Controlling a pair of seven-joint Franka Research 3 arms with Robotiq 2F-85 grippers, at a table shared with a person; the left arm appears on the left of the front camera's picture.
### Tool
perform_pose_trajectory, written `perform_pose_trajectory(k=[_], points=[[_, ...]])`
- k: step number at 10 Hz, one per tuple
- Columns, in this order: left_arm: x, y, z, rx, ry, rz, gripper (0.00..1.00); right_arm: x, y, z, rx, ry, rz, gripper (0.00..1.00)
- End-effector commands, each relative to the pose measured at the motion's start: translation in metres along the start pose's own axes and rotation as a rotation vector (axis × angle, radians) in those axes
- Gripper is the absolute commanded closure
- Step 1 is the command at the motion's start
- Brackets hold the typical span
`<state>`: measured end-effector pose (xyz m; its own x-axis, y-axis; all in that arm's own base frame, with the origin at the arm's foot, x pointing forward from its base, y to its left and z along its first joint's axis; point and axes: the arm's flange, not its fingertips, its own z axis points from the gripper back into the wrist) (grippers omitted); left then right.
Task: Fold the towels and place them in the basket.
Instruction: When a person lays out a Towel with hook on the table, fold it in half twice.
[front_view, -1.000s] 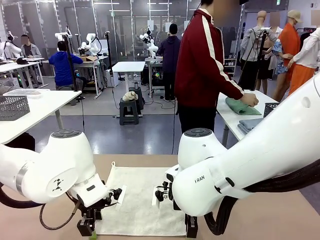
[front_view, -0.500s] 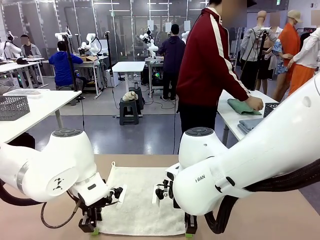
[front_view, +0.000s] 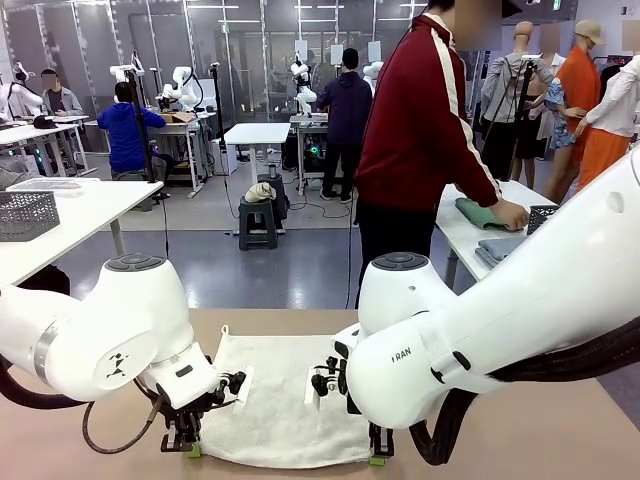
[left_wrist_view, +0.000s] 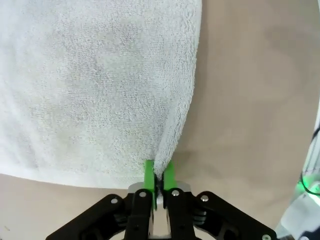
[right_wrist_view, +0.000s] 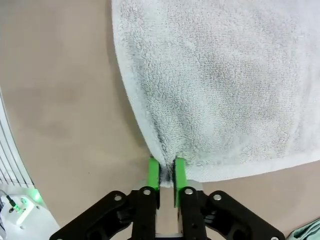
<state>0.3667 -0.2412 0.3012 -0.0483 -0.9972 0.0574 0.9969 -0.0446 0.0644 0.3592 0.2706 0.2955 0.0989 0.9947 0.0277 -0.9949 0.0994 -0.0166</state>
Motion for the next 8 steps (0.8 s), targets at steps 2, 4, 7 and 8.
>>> perform_pose_trajectory(k=[2,4,7,8], points=[[0.001,0.001,0.004,-0.018,0.038,-0.004,1.0,-0.001,0.005,-0.003,0.013,0.017,0.003,1.0],[0.001,0.001,0.008,-0.021,0.042,-0.012,1.0,-0.001,0.007,0.001,0.0,0.025,0.01,1.0],[0.001,0.0,0.011,0.0,0.023,-0.005,1.0,0.001,0.01,0.005,-0.013,0.023,0.007,1.0],[0.0,0.0,0.015,0.009,0.018,-0.001,1.0,0.0,0.01,0.011,-0.037,0.032,0.013,1.0]])
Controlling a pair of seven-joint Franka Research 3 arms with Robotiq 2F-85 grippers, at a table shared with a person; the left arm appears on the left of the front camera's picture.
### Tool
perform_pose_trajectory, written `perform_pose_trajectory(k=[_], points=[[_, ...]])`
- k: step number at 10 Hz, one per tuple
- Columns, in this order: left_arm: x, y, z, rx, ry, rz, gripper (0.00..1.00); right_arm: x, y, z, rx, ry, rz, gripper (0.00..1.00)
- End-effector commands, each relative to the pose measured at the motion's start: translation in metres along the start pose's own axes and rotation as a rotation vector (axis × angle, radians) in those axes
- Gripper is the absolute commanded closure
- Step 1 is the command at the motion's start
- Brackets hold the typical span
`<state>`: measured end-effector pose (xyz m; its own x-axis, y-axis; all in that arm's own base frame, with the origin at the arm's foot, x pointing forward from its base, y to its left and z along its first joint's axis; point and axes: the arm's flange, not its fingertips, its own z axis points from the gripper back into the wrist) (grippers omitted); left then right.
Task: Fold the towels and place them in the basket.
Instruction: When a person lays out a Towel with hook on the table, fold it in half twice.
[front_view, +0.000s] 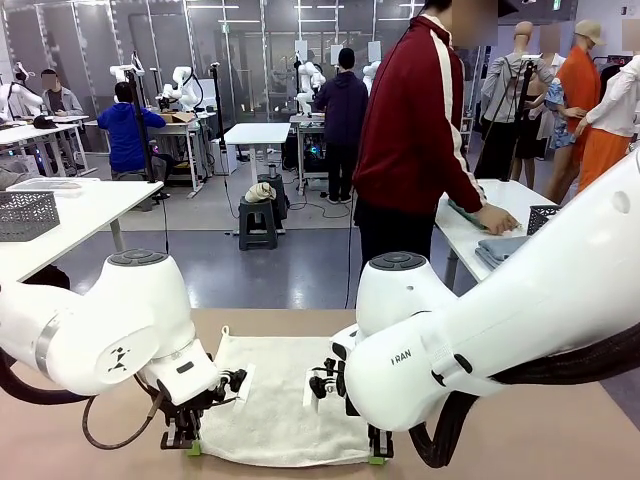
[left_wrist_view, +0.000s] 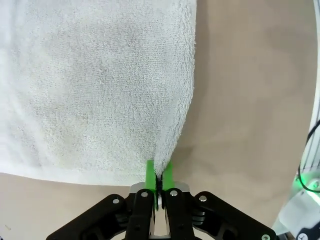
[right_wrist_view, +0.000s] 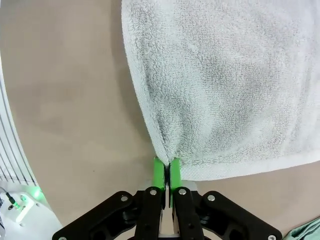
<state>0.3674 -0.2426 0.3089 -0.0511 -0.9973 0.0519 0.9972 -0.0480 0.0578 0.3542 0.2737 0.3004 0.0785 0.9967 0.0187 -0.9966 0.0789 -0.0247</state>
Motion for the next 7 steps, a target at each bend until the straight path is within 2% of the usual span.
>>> perform_pose_trajectory(k=[1,5,7], points=[[-0.004,0.001,0.015,0.034,0.005,0.016,1.0,-0.004,0.003,0.016,-0.046,0.02,-0.013,1.0],[-0.009,0.021,0.053,0.075,0.005,0.026,1.0,-0.004,-0.016,0.061,-0.094,0.001,0.021,1.0],[-0.01,0.034,0.061,0.057,-0.019,0.002,1.0,0.001,-0.026,0.077,-0.107,-0.009,0.037,1.0]])
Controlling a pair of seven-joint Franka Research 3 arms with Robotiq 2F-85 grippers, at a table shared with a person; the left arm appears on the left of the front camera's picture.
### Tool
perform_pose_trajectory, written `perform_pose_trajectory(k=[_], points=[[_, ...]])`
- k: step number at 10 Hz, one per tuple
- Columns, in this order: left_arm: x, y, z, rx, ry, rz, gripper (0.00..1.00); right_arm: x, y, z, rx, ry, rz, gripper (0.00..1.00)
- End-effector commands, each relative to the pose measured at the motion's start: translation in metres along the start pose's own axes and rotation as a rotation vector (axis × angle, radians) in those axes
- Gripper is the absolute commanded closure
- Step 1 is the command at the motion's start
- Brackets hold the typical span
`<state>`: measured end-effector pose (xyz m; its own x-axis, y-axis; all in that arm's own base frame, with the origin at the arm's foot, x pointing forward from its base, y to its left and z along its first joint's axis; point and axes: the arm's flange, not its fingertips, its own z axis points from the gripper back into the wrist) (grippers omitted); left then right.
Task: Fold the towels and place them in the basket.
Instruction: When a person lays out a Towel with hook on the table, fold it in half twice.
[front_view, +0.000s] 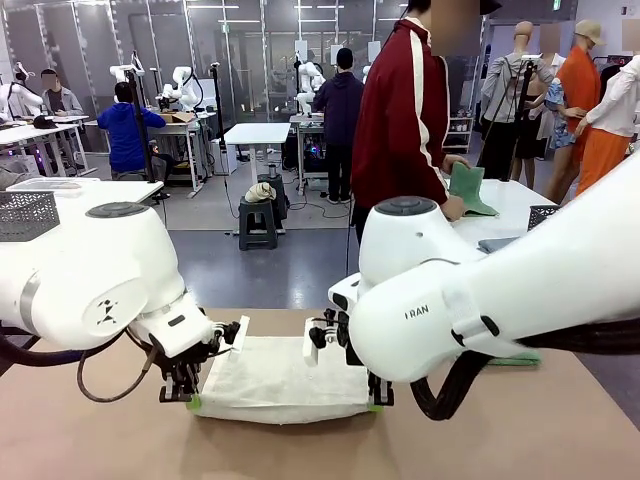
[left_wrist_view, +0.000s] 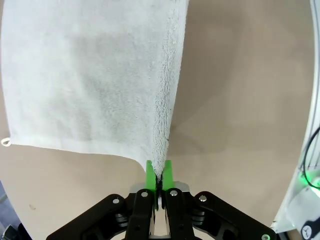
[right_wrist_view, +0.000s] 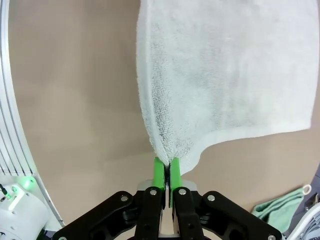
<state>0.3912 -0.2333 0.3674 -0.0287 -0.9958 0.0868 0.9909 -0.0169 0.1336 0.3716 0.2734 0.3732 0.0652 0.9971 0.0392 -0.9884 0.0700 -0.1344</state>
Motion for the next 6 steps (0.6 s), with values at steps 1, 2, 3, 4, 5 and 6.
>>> perform_pose_trajectory(k=[1,2,3,4,5,6], points=[[-0.001,0.016,0.005,-0.019,0.015,-0.015,1.0,0.0,-0.014,0.008,0.009,0.002,0.025,1.0],[-0.001,0.022,0.006,-0.017,0.017,-0.008,1.0,0.001,-0.019,0.01,0.01,0.004,0.017,1.0],[-0.001,0.027,0.007,-0.013,0.019,-0.001,1.0,0.001,-0.024,0.012,0.01,0.001,0.016,1.0],[0.0,0.029,0.008,-0.012,0.02,0.006,1.0,0.002,-0.027,0.014,0.008,0.0,0.009,1.0],[0.0,0.028,0.01,-0.011,0.018,0.016,1.0,0.002,-0.028,0.014,0.002,0.002,0.01,1.0],[0.0,0.022,0.007,-0.004,-0.005,0.015,1.0,0.003,-0.019,0.014,-0.002,-0.008,-0.011,1.0]])
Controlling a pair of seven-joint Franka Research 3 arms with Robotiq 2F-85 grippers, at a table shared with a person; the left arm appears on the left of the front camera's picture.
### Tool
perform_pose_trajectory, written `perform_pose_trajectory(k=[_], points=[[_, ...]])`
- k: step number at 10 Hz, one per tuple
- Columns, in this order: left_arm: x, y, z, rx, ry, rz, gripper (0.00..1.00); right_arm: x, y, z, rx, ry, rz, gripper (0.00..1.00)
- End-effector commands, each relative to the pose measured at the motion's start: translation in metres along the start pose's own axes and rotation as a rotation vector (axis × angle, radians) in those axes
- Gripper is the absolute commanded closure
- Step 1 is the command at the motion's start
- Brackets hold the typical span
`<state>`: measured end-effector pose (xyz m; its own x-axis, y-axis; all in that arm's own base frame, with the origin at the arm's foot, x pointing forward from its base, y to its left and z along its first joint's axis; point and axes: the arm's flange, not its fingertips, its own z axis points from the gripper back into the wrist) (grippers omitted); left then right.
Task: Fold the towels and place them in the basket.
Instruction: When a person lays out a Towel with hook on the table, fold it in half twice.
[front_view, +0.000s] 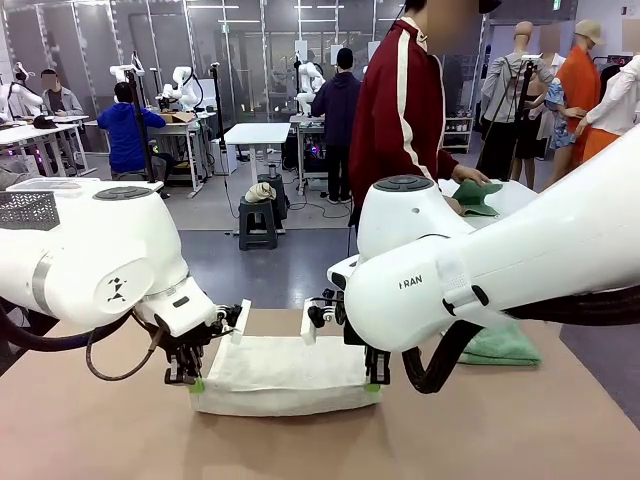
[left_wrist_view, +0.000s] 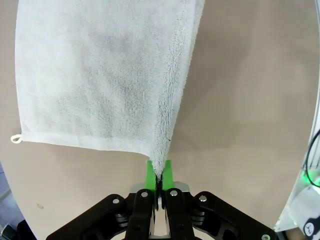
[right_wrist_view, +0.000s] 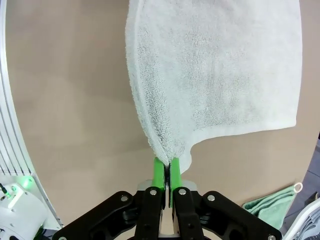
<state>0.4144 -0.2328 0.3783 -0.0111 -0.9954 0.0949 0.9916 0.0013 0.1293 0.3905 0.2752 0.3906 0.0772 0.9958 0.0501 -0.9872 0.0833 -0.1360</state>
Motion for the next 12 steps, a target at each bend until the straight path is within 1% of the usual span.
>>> perform_pose_trajectory(k=[1,5,6,9,12], points=[[0.0,-0.003,0.0,-0.001,0.001,-0.003,1.0,0.0,0.002,0.0,0.0,0.001,0.002,1.0],[0.0,-0.003,0.0,-0.001,0.001,-0.003,1.0,0.0,0.002,0.0,0.0,0.001,0.002,1.0],[0.001,-0.001,0.0,-0.001,0.0,-0.003,0.95,0.0,0.001,-0.001,0.001,0.001,0.002,0.95],[0.008,0.026,0.012,0.036,0.046,-0.017,0.95,0.006,-0.032,0.005,-0.008,0.001,0.028,0.95],[0.008,0.061,0.02,0.029,0.068,-0.028,0.95,0.007,-0.066,0.01,-0.017,-0.007,0.064,0.95]])
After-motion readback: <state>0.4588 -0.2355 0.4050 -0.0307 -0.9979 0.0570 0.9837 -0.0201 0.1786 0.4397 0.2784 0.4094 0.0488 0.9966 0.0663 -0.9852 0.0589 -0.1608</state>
